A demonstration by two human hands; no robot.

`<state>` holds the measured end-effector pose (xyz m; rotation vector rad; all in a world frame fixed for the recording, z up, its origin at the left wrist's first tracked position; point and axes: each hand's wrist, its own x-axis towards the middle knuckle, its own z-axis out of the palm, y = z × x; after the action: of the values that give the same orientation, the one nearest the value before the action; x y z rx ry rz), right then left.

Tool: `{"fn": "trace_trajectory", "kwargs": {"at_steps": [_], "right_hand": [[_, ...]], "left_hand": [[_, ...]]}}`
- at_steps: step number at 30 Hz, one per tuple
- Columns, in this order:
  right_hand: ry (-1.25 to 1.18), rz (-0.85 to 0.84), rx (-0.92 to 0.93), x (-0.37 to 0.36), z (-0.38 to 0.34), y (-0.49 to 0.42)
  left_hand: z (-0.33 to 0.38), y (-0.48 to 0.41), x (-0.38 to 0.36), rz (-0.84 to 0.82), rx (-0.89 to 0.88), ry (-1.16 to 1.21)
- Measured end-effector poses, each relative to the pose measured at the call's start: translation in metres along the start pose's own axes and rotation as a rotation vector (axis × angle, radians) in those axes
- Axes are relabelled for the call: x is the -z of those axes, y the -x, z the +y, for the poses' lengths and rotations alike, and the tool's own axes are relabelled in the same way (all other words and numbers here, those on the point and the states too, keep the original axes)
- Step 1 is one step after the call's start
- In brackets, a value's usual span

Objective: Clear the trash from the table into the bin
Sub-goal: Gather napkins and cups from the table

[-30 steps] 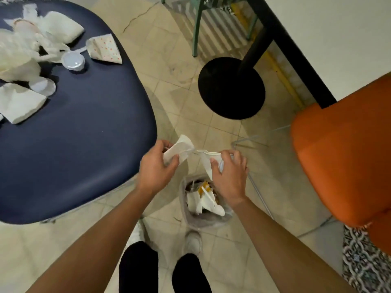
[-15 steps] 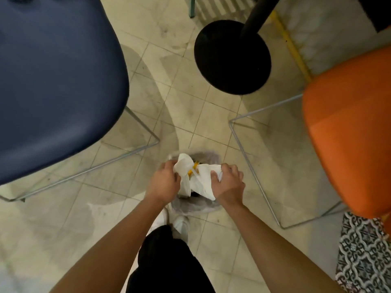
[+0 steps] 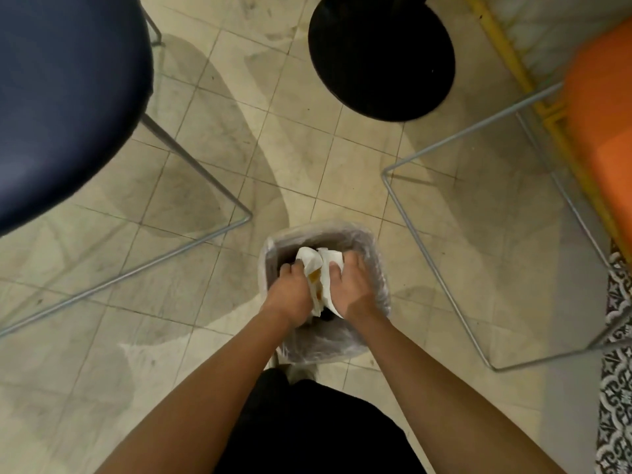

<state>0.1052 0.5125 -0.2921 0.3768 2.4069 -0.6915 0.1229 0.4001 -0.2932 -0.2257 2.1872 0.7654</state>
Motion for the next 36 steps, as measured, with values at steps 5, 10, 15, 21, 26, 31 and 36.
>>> {"fn": "trace_trajectory", "kwargs": {"at_steps": [5, 10, 15, 21, 26, 31, 36], "right_hand": [[-0.038, -0.061, -0.001, -0.02, 0.007, -0.021], [-0.022, -0.125, -0.02, -0.028, 0.015, -0.032], [-0.066, -0.082, 0.014, -0.028, 0.014, -0.03], [0.041, -0.054, 0.051, -0.002, -0.002, -0.014], [0.093, -0.054, 0.107, 0.025, -0.026, 0.012], [0.095, -0.044, 0.166, 0.049, -0.055, 0.046], [0.069, -0.026, 0.223, 0.074, -0.085, 0.078]], "left_hand": [[-0.002, -0.022, -0.008, -0.07, 0.011, -0.066], [-0.005, -0.035, -0.012, -0.146, 0.029, -0.2], [-0.003, -0.038, -0.01, -0.138, 0.025, -0.179], [-0.003, -0.017, 0.01, 0.014, -0.097, -0.074], [0.0, 0.021, 0.037, 0.114, -0.134, -0.013], [0.005, 0.066, 0.074, 0.245, -0.161, 0.1], [0.007, 0.109, 0.107, 0.328, -0.149, 0.204]]}}
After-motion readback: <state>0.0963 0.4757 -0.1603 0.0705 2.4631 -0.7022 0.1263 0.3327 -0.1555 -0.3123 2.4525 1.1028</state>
